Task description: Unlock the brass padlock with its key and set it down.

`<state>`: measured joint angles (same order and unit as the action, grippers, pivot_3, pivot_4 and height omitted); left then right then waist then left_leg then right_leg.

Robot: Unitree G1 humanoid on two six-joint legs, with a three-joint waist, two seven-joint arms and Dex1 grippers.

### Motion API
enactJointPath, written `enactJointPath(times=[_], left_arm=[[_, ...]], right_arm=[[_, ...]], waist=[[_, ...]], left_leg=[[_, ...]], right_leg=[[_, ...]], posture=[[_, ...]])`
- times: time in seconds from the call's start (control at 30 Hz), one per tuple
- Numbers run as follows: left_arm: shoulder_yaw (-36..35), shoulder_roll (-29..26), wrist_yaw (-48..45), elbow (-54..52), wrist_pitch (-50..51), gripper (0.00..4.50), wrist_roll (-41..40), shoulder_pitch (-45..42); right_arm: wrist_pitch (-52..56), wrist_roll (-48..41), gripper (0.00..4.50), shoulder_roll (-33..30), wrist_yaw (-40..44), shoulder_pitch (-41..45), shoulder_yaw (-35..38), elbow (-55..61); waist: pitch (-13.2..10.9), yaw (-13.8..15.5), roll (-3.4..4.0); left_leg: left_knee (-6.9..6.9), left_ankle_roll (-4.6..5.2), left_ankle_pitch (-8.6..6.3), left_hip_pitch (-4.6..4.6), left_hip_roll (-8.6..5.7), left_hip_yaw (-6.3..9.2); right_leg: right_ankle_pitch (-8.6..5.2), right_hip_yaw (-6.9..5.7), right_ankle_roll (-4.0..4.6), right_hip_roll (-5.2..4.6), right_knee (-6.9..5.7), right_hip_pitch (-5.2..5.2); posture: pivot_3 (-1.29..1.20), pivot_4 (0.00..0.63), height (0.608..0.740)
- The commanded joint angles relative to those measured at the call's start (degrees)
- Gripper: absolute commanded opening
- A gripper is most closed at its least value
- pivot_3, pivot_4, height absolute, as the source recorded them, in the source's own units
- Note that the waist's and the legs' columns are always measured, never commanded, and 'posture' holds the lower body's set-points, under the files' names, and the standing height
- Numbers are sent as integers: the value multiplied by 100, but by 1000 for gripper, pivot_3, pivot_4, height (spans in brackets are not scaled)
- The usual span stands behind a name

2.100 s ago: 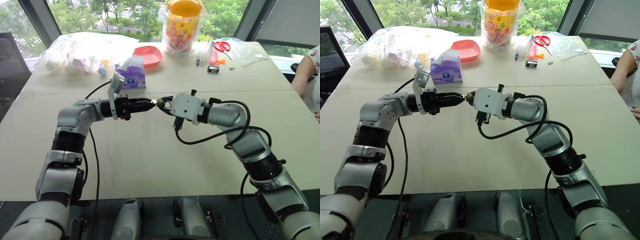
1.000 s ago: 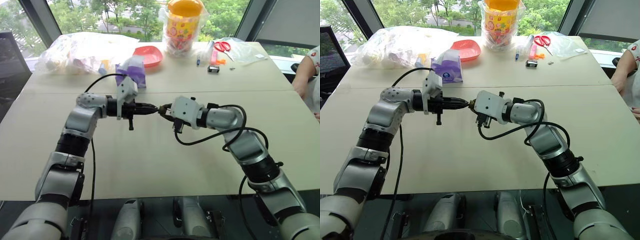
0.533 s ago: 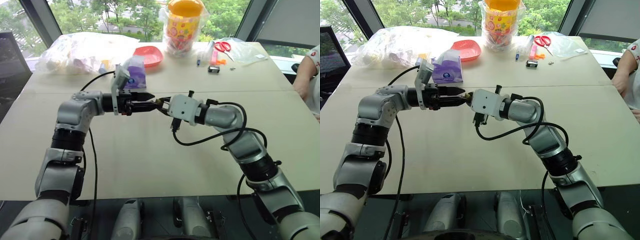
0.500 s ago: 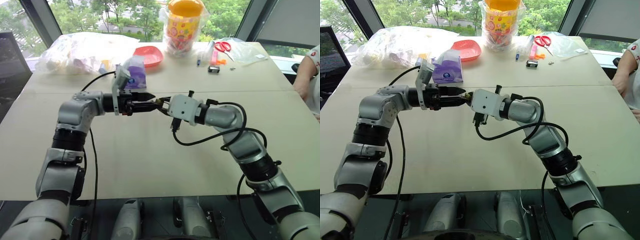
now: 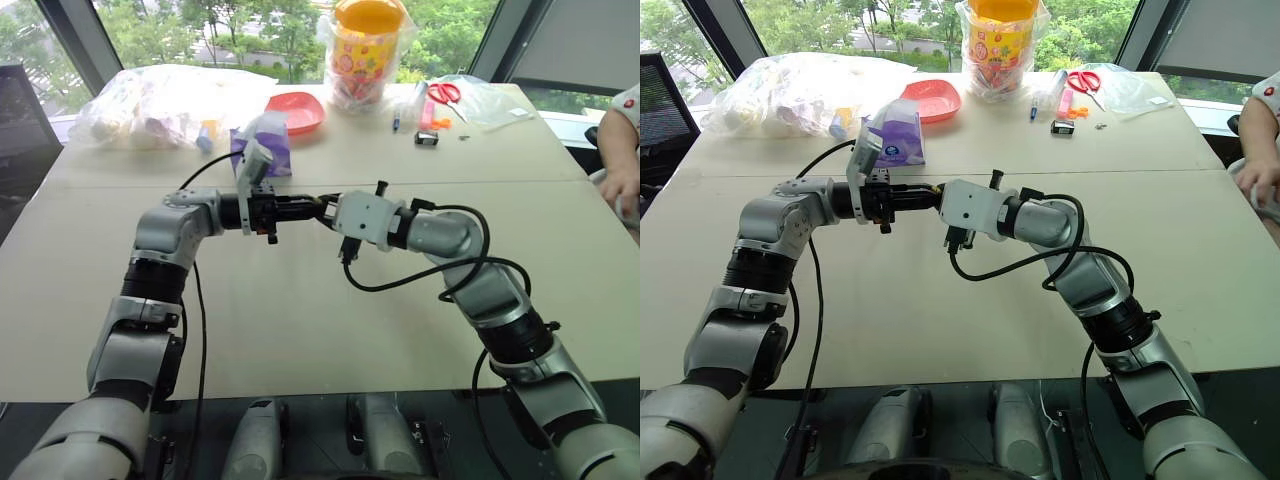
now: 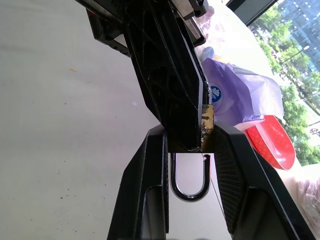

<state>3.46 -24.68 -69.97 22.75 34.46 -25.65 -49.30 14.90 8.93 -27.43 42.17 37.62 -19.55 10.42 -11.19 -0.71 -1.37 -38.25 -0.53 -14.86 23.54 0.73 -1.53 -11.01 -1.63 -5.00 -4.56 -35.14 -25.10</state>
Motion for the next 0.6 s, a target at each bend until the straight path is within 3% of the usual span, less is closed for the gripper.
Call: enactJointPath(times=[0.03, 0.23, 0.27, 0.43, 0.6], left_arm=[[24, -92, -66, -126, -56, 10, 62, -44], [-409, -120, 77, -42, 278, 10, -284, -41], [-512, -115, 96, -82, 407, 10, -403, -26], [-690, -161, -26, -478, 957, 10, -825, 89], [-559, -205, -164, -810, 1188, 10, -1005, 200]], right_arm=[[7, -63, 1190, 27, 12, 94, 169, 258], [503, -263, 4254, -188, 5, -180, 635, 578], [907, -541, 4463, -78, -54, -270, 929, 833], [2440, -1602, 4463, 605, -503, -447, 1842, 1702], [2727, -1745, 4463, 729, -839, -397, 1814, 1796]], waist=[[0, 0, 0], [0, 12, 0], [0, 16, 0], [0, 2, 0], [0, 0, 0]], left_leg=[[0, 0, 0, 0, 0, 0], [0, 0, 0, 0, 0, 0], [0, 0, 0, 0, 0, 1], [0, 0, 0, -1, 2, 4], [0, 0, 0, -8, 2, 5]], right_leg=[[0, 0, 0, 0, 0, 0], [0, 0, 0, 0, 1, 0], [0, 0, 0, -1, 1, 1], [1, 0, 0, -1, -4, 1], [0, -1, 2, 0, -5, 5]], posture=[[0, 150, 740], [0, 150, 740], [0, 150, 740], [0, 150, 740], [0, 150, 740]])
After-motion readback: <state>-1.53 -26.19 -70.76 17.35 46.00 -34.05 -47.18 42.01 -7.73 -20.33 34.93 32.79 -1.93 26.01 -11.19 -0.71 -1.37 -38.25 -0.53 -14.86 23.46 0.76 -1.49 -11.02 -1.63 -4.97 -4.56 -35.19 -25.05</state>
